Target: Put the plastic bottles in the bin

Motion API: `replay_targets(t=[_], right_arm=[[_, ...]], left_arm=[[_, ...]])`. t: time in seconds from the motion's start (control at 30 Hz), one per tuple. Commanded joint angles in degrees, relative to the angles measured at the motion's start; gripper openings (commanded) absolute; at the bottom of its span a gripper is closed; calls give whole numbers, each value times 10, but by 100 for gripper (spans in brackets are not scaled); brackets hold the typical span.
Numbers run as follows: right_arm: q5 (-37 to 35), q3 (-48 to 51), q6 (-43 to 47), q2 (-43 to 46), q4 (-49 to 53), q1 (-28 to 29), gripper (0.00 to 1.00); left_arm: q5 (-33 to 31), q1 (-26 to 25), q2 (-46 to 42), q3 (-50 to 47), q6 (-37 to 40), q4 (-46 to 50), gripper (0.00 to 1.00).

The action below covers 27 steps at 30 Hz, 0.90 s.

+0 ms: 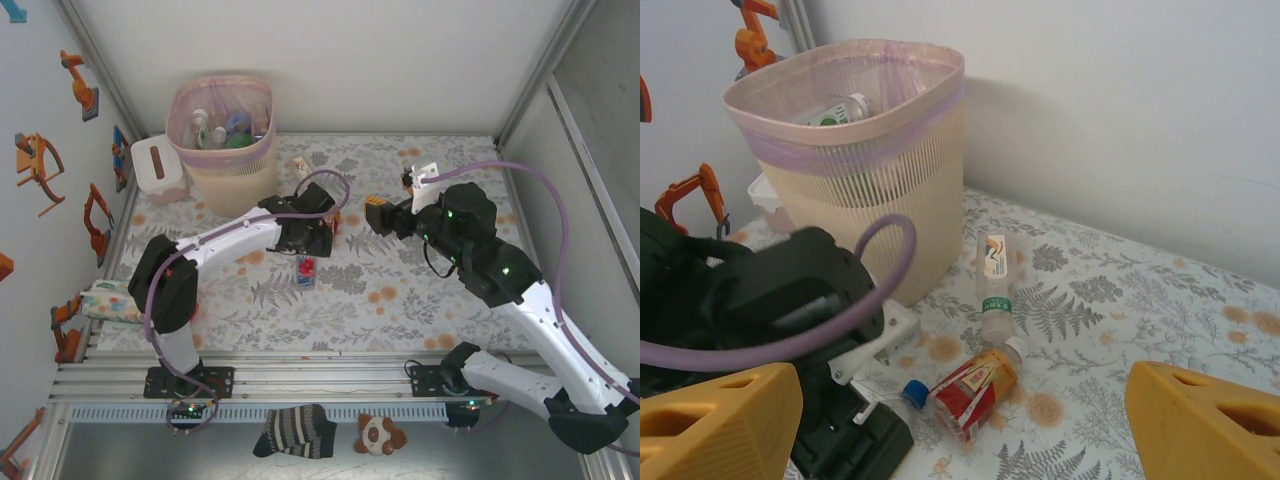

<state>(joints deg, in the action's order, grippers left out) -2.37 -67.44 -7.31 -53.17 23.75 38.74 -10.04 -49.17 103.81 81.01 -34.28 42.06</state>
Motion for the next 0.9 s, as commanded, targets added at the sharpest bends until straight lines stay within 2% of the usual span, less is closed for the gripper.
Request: replay_targets(t=[0.0,0.4,0.67,0.87], right_arm=[[4,7,-10,10,1,-2,83],[10,13,-13,15,2,-2,83],[10,19,-16,26,-3,-3,83],[14,18,-14,33,0,-2,83]], left_arm=[[4,-9,23,-9,-24,-2,83],[4,-14,62,-26,-39,-13,72],[-3,-15,70,-29,-34,-15,70],[-7,-15,71,-30,-31,-16,61]])
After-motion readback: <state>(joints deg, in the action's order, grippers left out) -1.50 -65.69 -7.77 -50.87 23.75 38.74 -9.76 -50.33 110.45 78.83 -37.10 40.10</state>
